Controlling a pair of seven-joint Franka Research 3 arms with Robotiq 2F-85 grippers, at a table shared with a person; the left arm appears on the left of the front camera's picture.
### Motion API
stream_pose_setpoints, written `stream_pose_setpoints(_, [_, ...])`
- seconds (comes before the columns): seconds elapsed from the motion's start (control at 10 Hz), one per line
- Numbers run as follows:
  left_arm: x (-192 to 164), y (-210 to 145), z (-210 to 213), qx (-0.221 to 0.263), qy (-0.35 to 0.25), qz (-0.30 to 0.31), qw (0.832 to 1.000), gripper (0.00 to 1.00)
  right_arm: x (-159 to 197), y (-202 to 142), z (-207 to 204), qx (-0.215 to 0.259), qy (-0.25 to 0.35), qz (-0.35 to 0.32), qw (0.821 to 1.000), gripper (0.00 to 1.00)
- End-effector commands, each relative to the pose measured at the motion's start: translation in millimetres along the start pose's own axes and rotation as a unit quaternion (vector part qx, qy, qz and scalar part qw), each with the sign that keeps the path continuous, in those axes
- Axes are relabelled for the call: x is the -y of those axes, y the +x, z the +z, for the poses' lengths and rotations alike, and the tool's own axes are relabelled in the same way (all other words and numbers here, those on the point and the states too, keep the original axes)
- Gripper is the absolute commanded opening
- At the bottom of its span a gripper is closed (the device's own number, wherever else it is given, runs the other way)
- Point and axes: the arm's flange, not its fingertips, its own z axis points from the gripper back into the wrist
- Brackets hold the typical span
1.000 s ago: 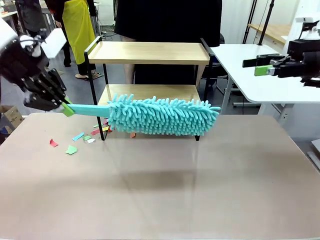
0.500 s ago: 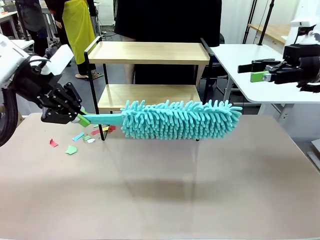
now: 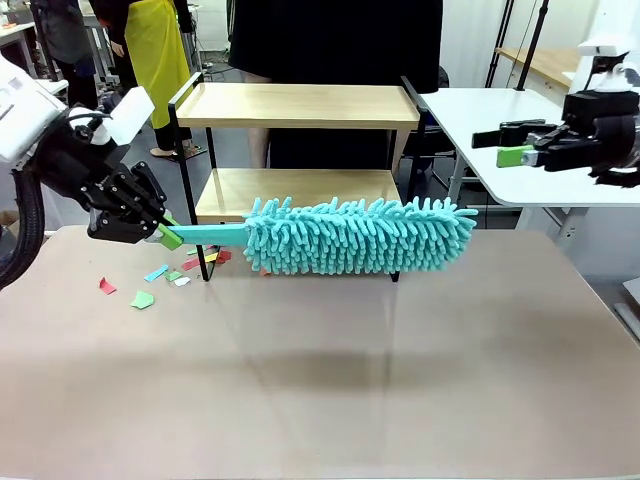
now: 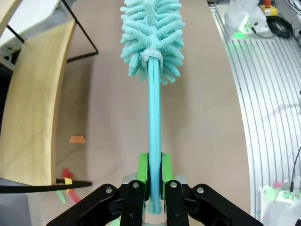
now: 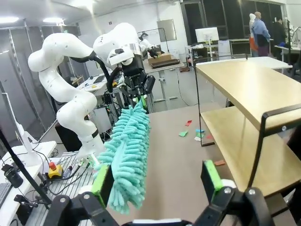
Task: Clean the shelf.
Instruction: Hand the Duster back to the human.
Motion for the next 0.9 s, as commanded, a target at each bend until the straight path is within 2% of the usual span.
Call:
stream_pose_setpoints(0.0, [2, 0, 2, 0.012, 0.002, -0.008, 1.000, 0.14, -16, -6, -36, 0.005, -0.025, 0.044, 0.999, 1.00])
stream_pose_setpoints(0.3, [2, 0, 2, 0.012, 0.002, -0.008, 1.000, 0.14, -31, -25, -60, 0.007, -0.024, 0.077, 0.997, 1.00])
stream_pose_setpoints(0.8, [2, 0, 2, 0.012, 0.002, -0.008, 1.000, 0.14, -54, -49, -65, 0.001, 0.010, 0.038, 0.999, 1.00])
